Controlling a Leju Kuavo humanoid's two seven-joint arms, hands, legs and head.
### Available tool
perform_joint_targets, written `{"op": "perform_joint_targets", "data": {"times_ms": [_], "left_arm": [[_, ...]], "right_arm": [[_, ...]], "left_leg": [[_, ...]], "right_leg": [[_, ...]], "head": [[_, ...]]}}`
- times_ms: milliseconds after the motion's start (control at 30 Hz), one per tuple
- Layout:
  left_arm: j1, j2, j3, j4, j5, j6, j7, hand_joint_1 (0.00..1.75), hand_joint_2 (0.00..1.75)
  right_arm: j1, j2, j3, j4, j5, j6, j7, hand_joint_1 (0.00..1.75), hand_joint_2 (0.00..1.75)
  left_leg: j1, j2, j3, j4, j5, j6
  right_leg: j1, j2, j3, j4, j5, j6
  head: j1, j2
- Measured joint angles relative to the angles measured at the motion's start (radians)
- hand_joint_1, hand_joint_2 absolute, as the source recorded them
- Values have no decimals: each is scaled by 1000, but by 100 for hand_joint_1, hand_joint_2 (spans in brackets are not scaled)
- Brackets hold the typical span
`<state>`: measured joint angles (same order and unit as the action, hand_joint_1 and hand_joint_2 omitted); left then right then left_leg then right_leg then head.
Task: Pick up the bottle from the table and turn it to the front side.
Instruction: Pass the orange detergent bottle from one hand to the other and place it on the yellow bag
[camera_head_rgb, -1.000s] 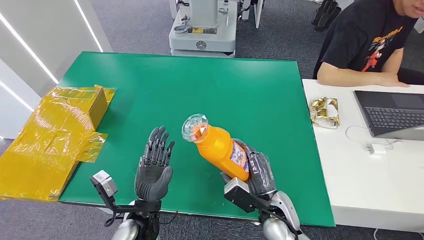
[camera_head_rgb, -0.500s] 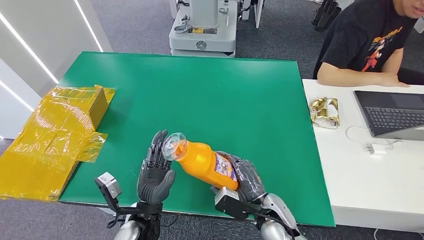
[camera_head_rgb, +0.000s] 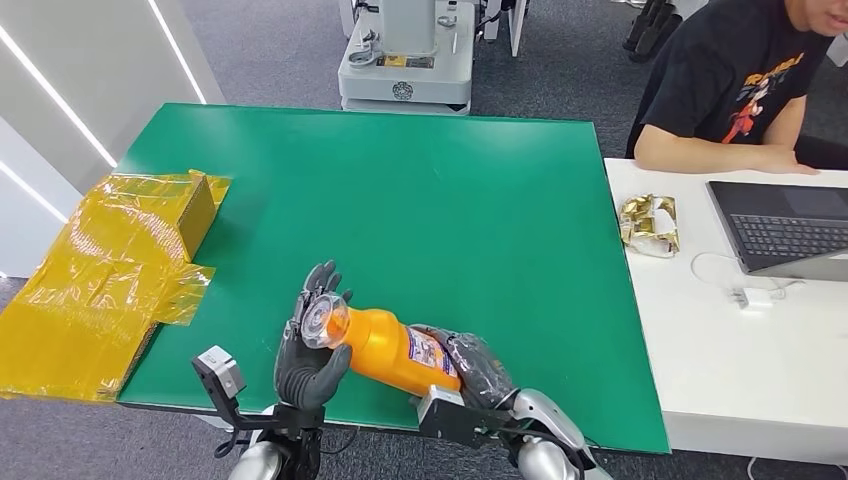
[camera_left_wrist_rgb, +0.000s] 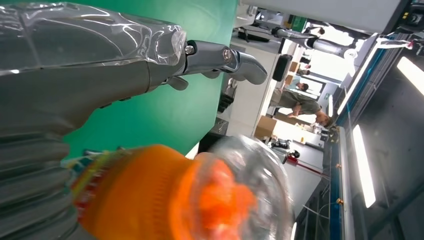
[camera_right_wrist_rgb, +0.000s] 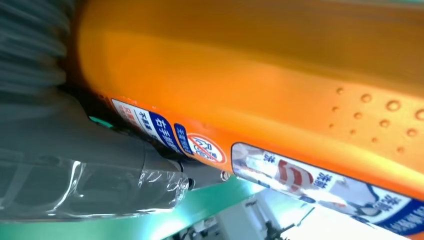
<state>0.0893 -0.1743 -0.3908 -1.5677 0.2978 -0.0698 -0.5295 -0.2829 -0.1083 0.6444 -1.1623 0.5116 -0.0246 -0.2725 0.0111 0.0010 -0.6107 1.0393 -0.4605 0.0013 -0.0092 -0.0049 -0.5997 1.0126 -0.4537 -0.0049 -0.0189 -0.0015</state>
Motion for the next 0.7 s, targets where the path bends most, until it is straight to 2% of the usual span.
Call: {"op": "perform_joint_targets", "data": {"times_ms": [133,600,700], "left_arm": [[-9,0,10,7,1,7,-8,0,175],[-44,2,15,41,7,18,-19,3,175],[-44,1,15,42,5,22,-19,134,175]], "right_arm": [[-29,1,17,34,1,36,-8,175,175],[-95,21,40,117,-1,71,-32,175,175],[-101,24,41,128,-9,77,-43,175,175]], "left_leg": [[0,0,0,0,0,0],[0,0,0,0,0,0],[0,0,0,0,0,0]], "right_leg": [[0,0,0,0,0,0],[0,0,0,0,0,0],[0,0,0,0,0,0]], "head": [[0,0],[0,0],[0,0]]}}
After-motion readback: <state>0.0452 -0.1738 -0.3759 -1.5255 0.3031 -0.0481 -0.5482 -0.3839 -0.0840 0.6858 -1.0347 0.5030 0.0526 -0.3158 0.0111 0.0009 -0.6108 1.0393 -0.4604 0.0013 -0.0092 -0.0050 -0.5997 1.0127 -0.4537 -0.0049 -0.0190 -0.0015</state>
